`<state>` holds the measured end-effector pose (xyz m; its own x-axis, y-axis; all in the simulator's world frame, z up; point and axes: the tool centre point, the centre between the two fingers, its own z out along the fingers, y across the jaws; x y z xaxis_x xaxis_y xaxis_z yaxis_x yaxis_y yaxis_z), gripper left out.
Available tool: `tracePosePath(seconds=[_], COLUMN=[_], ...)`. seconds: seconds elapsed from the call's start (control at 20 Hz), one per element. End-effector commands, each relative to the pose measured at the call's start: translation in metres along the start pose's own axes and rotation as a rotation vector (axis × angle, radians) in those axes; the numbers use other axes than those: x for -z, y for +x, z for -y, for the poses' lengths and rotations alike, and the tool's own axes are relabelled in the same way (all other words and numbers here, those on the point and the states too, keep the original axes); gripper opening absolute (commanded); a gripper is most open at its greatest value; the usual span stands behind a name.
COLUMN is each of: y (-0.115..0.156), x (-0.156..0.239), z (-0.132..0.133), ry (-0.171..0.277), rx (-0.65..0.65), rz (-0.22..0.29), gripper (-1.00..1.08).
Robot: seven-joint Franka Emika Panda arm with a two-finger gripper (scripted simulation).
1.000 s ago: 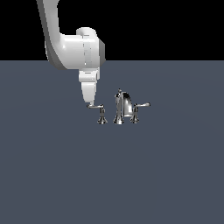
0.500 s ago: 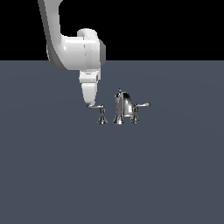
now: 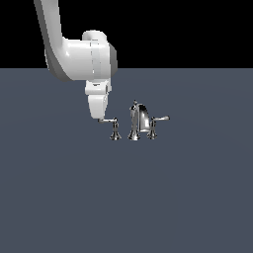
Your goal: Turn on the faucet by rotating a designated handle.
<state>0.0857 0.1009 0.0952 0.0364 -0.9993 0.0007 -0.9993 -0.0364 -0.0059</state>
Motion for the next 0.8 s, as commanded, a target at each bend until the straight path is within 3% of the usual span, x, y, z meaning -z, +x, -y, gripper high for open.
tracePosePath(seconds=[0.0,0.2,0.25,0.75], y=[-0.005,-0.009,0.001,0.006], x=[0.000,0.000,0.000,0.000], z=[-0.010,-0.019,-0.011,-0.041], ry=[-0.006,-0.006,0.003,-0.002], rx=[0.003,0.003,-0.008,-0.002], rz=[0.000,0.000,-0.002,0.000], gripper=[-1.00,-1.00,-1.00,-1.00])
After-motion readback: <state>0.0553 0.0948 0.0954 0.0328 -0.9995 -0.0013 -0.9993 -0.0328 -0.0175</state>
